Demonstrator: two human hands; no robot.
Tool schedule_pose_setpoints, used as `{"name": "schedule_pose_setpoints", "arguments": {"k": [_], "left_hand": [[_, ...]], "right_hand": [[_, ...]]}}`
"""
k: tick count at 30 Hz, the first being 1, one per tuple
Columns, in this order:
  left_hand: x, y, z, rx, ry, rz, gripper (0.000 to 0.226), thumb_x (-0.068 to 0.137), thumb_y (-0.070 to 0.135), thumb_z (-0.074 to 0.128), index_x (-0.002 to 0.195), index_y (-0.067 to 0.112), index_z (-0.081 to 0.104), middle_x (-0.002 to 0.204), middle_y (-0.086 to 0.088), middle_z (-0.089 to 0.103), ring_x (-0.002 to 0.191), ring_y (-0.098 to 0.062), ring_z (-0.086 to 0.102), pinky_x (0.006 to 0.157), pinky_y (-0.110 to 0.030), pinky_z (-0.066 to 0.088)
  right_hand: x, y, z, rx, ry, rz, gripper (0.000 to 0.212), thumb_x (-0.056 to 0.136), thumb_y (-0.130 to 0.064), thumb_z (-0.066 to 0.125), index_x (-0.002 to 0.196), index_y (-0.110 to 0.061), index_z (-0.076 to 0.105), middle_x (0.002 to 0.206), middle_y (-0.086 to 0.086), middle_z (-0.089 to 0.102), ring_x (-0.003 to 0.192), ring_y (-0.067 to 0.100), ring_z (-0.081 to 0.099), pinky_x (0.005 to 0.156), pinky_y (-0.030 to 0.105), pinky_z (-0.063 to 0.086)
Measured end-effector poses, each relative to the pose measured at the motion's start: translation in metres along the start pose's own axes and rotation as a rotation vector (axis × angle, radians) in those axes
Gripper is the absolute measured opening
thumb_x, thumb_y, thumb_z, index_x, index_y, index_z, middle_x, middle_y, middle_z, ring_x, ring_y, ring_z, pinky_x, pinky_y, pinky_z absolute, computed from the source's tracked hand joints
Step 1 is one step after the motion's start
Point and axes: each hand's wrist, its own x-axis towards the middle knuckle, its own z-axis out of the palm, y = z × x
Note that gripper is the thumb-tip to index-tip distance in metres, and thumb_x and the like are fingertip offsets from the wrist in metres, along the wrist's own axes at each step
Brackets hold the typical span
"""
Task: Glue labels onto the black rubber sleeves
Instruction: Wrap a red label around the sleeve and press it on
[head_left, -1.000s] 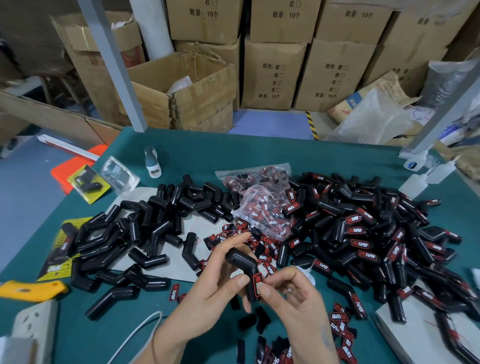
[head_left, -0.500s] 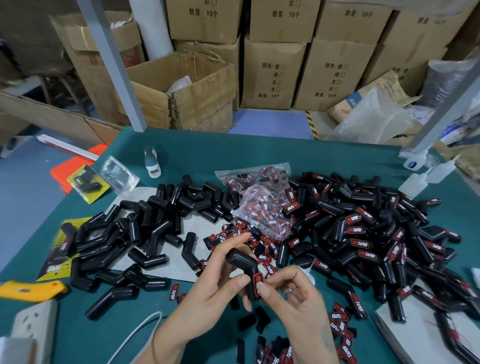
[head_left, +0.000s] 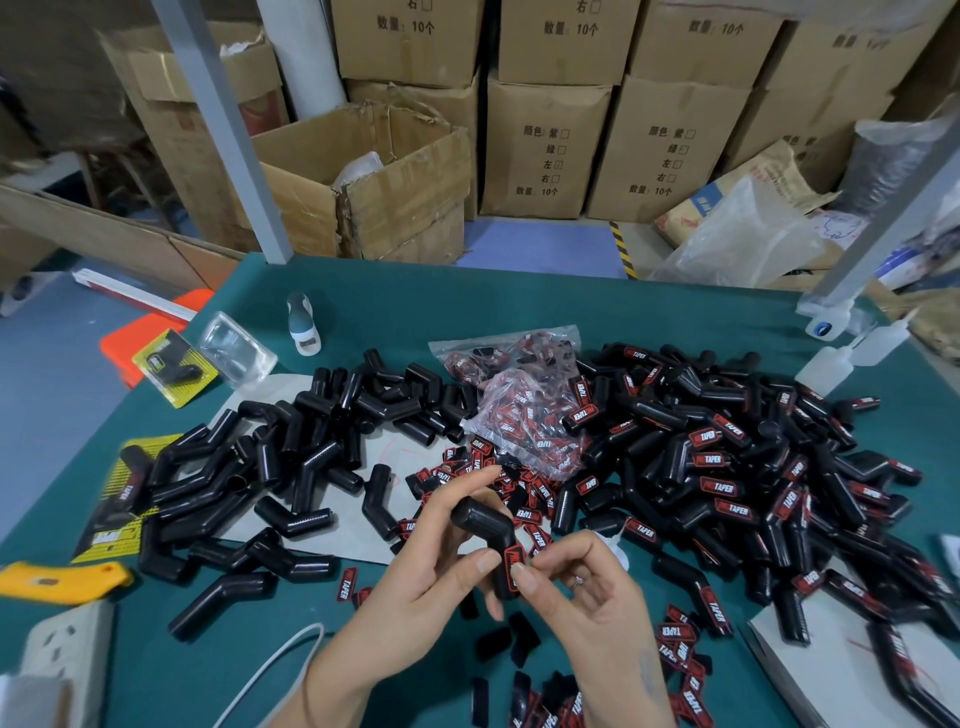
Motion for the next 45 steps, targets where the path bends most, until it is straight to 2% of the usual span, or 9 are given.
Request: {"name": "schedule_pose_setpoints", "arguments": {"k": [8, 18, 20, 23, 29, 34, 36, 45], "left_hand": [[0.0008, 0.003, 0.0019, -0.03, -0.008, 0.005, 0.055, 0.107, 0.03, 0.062, 0.156, 0.038, 0.038, 0.132, -0.004, 0.053, 0.077, -0.023, 0.067, 0.076, -0.037, 0.06], [0.0018, 0.0041, 0.0051, -0.076, -0.004, 0.008, 0.055, 0.105, 0.029, 0.065, 0.154, 0.04, 0.041, 0.129, -0.006, 0.051, 0.096, -0.025, 0.062, 0.073, -0.037, 0.06], [0.002, 0.0028, 0.0056, -0.086, -0.003, 0.001, 0.057, 0.105, 0.028, 0.066, 0.155, 0.039, 0.041, 0.129, -0.006, 0.05, 0.099, -0.022, 0.061, 0.073, -0.038, 0.06], [0.0016, 0.0014, 0.0052, -0.088, -0.007, -0.007, 0.059, 0.105, 0.025, 0.066, 0.156, 0.038, 0.04, 0.13, -0.006, 0.05, 0.103, -0.023, 0.06, 0.074, -0.038, 0.06], [0.0011, 0.0038, 0.0058, -0.093, -0.015, -0.019, 0.06, 0.105, 0.023, 0.066, 0.156, 0.039, 0.039, 0.129, -0.001, 0.052, 0.101, -0.021, 0.061, 0.075, -0.036, 0.059], [0.0013, 0.0051, 0.0063, -0.092, -0.012, -0.032, 0.059, 0.104, 0.026, 0.067, 0.154, 0.04, 0.04, 0.128, 0.0, 0.052, 0.099, -0.022, 0.061, 0.076, -0.036, 0.059], [0.0012, 0.0052, 0.0064, -0.09, -0.011, -0.032, 0.059, 0.104, 0.026, 0.067, 0.154, 0.04, 0.041, 0.128, -0.001, 0.052, 0.099, -0.022, 0.061, 0.075, -0.036, 0.06], [0.0011, 0.0047, 0.0066, -0.077, -0.008, -0.033, 0.06, 0.104, 0.028, 0.067, 0.155, 0.039, 0.04, 0.128, -0.002, 0.052, 0.101, -0.024, 0.06, 0.076, -0.036, 0.06]], "right_hand": [[-0.0013, -0.0007, 0.0007, -0.001, 0.005, -0.005, 0.017, 0.07, -0.018, 0.087, 0.077, -0.018, 0.071, 0.074, 0.0, 0.07, 0.073, 0.005, 0.063, 0.068, 0.015, 0.051], [-0.0005, 0.0016, 0.0015, 0.007, 0.016, -0.01, 0.016, 0.069, -0.016, 0.085, 0.076, -0.018, 0.071, 0.071, 0.0, 0.069, 0.071, 0.003, 0.062, 0.067, 0.014, 0.05], [-0.0001, 0.0028, 0.0017, 0.009, 0.023, -0.006, 0.018, 0.069, -0.018, 0.087, 0.075, -0.019, 0.071, 0.072, 0.0, 0.069, 0.071, 0.004, 0.063, 0.067, 0.015, 0.051], [0.0003, 0.0022, 0.0018, -0.01, 0.03, -0.003, 0.026, 0.064, -0.035, 0.09, 0.075, -0.021, 0.071, 0.073, 0.001, 0.07, 0.072, 0.005, 0.064, 0.067, 0.016, 0.052], [-0.0008, 0.0005, 0.001, -0.019, 0.043, -0.006, 0.027, 0.063, -0.037, 0.089, 0.075, -0.022, 0.071, 0.074, 0.0, 0.069, 0.073, 0.005, 0.064, 0.067, 0.016, 0.052], [-0.0013, 0.0007, 0.0002, -0.027, 0.037, -0.003, 0.024, 0.072, -0.019, 0.095, 0.076, -0.022, 0.071, 0.075, 0.002, 0.069, 0.074, 0.007, 0.064, 0.07, 0.019, 0.054], [-0.0013, 0.0004, 0.0001, -0.022, 0.032, -0.004, 0.02, 0.071, -0.015, 0.09, 0.076, -0.021, 0.071, 0.076, 0.004, 0.069, 0.074, 0.008, 0.064, 0.07, 0.019, 0.055], [-0.0019, 0.0001, -0.0002, -0.044, 0.034, -0.011, 0.019, 0.068, -0.018, 0.087, 0.077, -0.023, 0.071, 0.078, 0.006, 0.07, 0.076, 0.009, 0.065, 0.071, 0.021, 0.055]]}}
